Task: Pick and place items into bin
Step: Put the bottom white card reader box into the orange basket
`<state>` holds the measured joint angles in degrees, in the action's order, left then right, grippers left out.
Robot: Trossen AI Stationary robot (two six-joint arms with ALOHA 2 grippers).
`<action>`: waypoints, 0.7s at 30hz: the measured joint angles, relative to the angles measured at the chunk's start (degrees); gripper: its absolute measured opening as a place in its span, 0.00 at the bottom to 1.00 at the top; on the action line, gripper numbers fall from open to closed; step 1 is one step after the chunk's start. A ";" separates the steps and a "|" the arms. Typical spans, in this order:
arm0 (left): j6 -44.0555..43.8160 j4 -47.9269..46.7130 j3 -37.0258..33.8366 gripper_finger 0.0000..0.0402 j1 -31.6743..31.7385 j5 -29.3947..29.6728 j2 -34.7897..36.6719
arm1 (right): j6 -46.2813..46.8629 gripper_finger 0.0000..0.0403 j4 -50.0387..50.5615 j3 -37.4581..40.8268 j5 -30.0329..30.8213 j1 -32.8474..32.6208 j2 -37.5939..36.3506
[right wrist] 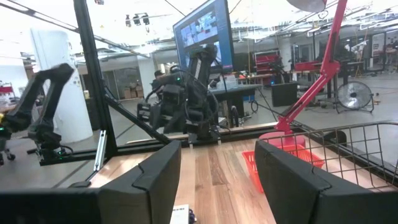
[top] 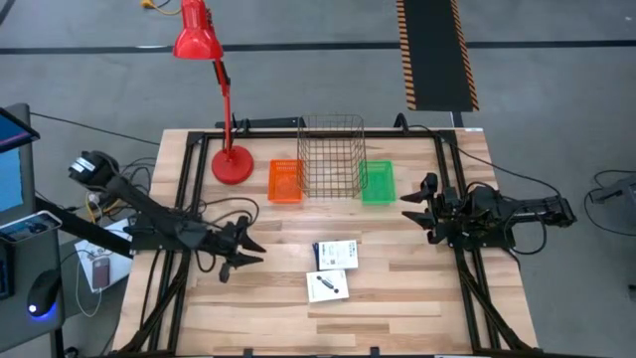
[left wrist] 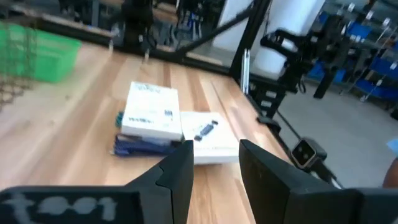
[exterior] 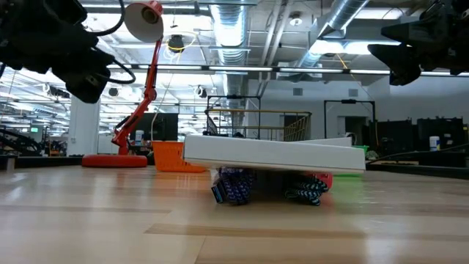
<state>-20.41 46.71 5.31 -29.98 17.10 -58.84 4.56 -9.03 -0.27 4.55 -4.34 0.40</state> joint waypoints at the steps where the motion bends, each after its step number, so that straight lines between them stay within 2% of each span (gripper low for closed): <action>1: -0.08 -0.02 0.80 0.29 -0.46 0.11 -1.86 | 0.00 0.49 0.00 0.02 0.00 0.00 0.00; 10: 5.53 -0.74 7.92 0.29 -1.89 0.11 -17.06 | 0.00 0.49 0.01 0.00 -0.01 0.00 0.00; 21: 8.87 -1.34 10.22 0.29 -1.87 2.77 -25.64 | 0.00 0.49 -0.01 0.01 0.00 0.00 0.00</action>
<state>-11.54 45.37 15.53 -31.86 19.87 -84.48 4.56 -9.03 -0.27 4.55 -4.34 0.40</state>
